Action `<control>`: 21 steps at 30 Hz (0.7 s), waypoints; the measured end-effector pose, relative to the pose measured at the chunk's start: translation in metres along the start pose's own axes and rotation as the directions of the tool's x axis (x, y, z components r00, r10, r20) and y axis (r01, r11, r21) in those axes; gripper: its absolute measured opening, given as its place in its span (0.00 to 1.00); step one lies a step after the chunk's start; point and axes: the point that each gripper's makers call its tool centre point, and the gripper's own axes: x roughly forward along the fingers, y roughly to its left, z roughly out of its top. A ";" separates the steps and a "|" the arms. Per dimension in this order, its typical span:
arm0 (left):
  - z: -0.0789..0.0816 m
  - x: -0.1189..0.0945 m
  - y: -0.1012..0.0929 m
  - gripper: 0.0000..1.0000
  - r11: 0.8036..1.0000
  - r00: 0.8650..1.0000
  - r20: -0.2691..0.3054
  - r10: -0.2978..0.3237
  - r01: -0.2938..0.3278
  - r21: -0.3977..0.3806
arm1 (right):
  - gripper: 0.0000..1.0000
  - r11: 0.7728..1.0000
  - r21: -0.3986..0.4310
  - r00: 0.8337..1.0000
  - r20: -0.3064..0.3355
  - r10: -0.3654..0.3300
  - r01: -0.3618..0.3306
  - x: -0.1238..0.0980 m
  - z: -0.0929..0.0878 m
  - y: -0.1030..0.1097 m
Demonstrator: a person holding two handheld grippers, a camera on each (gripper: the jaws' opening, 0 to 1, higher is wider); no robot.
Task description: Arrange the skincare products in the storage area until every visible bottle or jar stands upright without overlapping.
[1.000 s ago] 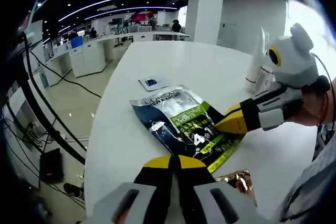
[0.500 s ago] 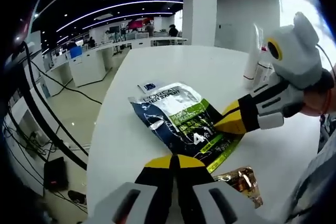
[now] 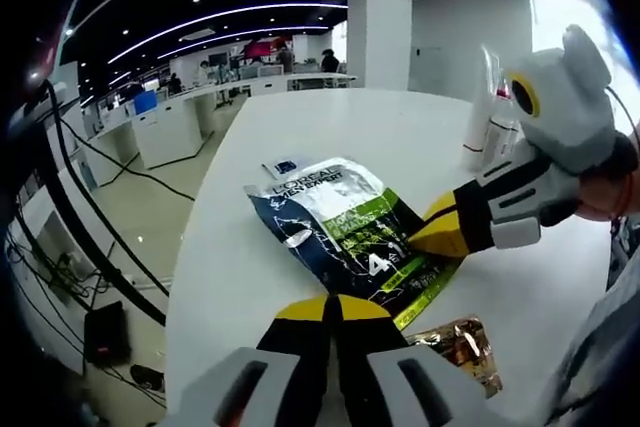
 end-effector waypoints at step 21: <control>0.013 -0.015 -0.005 0.01 0.997 0.998 -0.048 -0.045 0.041 -0.071 | 0.01 1.000 0.006 0.999 0.039 0.024 -0.024 -0.019 0.012 0.002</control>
